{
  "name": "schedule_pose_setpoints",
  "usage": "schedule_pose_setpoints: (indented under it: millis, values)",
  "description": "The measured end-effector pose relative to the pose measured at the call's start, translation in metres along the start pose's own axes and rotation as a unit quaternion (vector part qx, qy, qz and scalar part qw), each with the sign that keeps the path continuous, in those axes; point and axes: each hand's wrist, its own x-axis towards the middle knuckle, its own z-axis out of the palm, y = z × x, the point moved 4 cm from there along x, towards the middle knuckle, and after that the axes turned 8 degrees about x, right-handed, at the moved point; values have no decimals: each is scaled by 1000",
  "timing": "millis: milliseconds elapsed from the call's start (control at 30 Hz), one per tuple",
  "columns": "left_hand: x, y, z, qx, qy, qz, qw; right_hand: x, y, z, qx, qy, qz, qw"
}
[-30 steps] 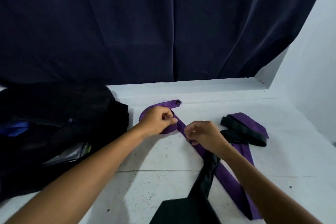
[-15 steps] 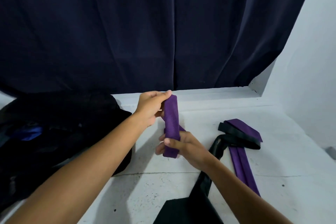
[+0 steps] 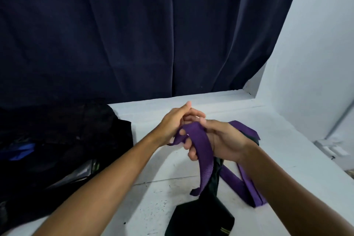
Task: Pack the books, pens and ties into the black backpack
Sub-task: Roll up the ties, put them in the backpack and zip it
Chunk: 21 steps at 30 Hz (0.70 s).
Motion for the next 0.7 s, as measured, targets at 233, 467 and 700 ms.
schedule_pose_setpoints:
  millis: [233, 467, 700]
  values:
    - [9, -17, -3, -29, -14, -40, 999, -27, 4, -6, -27, 50, 33, 998]
    - [26, -42, -69, 182, 113, -27, 976, -55, 0, -16, -96, 90, 31, 991]
    - [1, -15, -17, 115, -51, 100, 987, -58, -22, -16, -24, 139, -52, 989]
